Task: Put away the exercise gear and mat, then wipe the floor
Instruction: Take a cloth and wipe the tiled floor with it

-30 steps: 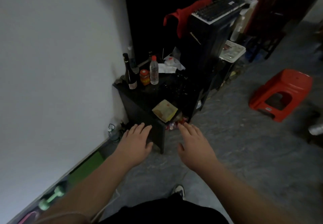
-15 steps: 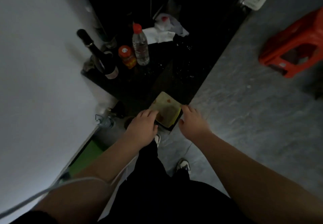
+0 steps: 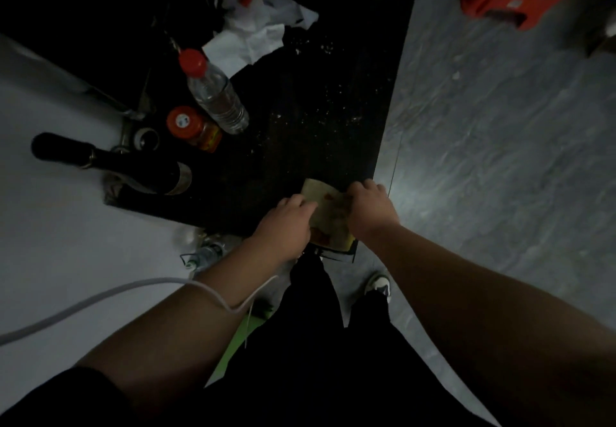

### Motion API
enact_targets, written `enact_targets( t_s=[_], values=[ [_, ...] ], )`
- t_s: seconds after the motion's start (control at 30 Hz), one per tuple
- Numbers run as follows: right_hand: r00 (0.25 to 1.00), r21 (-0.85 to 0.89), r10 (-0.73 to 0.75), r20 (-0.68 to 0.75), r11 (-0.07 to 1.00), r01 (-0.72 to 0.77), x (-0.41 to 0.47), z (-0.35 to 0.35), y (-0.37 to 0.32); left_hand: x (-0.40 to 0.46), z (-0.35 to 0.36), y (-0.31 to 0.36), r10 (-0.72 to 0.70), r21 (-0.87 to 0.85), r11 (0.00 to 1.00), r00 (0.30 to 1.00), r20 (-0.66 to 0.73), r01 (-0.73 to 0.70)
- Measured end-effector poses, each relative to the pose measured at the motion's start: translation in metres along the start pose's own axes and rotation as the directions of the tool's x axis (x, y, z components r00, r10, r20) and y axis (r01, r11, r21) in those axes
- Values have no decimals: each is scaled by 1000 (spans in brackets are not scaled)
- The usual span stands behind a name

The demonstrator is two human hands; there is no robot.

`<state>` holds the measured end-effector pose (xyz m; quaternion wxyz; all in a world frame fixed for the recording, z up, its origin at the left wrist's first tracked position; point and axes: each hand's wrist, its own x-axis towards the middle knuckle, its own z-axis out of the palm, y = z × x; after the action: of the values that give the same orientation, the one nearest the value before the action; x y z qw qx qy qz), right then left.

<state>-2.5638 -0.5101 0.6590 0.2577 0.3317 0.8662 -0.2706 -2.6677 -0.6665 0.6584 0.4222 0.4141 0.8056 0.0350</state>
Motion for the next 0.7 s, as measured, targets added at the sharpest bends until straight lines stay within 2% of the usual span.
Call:
enact_targets(
  t_s=[0.13, 0.27, 0.37, 0.47, 0.7],
  values=[
    [999, 72, -28, -37, 997, 30, -22, -8, -1, -4, -7, 13, 16, -5, 1000, 994, -106, -17],
    [991, 352, -39, -128, 932, 83, -72, -27, 8, -12, -20, 44, 125, 40, 992, 969, -213, -120],
    [963, 482, -2, -269, 865, 137, -126, -37, 34, -13, -25, 82, 285, 99, 957, 947, -150, -272],
    [917, 542, 108, -384, 831, 129, -187, -46, 76, -16, -20, 143, 466, 151, 878, 883, -50, -455],
    [740, 708, 395, -545, 690, 153, -373, -22, 206, -78, 61, 335, 661, 150, 731, 746, 87, -665]
  ],
)
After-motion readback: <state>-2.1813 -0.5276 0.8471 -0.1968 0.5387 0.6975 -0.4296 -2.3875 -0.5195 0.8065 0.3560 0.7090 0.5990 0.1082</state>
